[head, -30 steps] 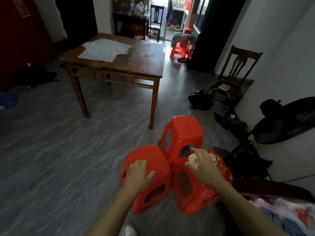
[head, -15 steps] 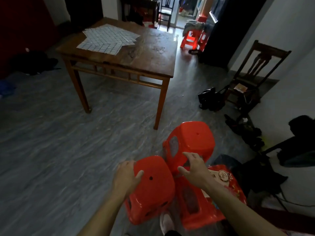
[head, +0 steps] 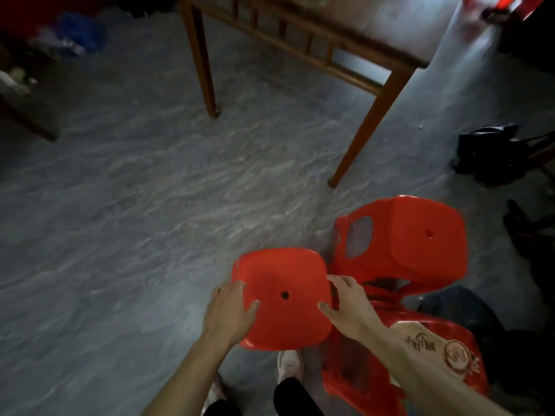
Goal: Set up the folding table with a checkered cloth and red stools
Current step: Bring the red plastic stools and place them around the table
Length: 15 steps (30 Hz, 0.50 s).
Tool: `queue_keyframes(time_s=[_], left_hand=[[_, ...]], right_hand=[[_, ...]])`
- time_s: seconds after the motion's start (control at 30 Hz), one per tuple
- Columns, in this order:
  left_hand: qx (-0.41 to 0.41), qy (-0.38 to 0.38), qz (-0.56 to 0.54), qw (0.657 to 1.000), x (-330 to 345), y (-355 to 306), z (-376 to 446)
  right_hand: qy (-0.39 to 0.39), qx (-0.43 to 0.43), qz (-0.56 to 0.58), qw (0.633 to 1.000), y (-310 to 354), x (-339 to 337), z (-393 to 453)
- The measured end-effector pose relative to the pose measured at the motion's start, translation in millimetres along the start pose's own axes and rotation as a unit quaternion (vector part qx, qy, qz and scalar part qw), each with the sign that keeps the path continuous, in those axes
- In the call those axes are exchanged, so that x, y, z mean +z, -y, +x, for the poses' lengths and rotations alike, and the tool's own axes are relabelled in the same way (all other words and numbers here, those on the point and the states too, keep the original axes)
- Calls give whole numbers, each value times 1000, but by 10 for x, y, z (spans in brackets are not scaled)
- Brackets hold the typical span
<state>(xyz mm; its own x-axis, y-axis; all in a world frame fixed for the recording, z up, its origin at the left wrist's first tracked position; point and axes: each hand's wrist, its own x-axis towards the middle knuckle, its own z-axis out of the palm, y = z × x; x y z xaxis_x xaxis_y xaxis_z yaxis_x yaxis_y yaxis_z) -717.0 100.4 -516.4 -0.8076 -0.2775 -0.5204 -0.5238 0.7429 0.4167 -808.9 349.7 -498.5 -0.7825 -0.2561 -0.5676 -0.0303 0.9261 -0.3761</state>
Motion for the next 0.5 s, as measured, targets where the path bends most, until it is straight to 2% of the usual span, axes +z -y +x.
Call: queue_keyframes(time_s=[0.27,0.5], left_hand=[[-56,20,-45,997,948,215,516],[-134,24,-72,988,1458,380,769]], right_hand=[[86,67,-34,993,-527,902,819],[78,52,-22,995,-752,1333,1127]])
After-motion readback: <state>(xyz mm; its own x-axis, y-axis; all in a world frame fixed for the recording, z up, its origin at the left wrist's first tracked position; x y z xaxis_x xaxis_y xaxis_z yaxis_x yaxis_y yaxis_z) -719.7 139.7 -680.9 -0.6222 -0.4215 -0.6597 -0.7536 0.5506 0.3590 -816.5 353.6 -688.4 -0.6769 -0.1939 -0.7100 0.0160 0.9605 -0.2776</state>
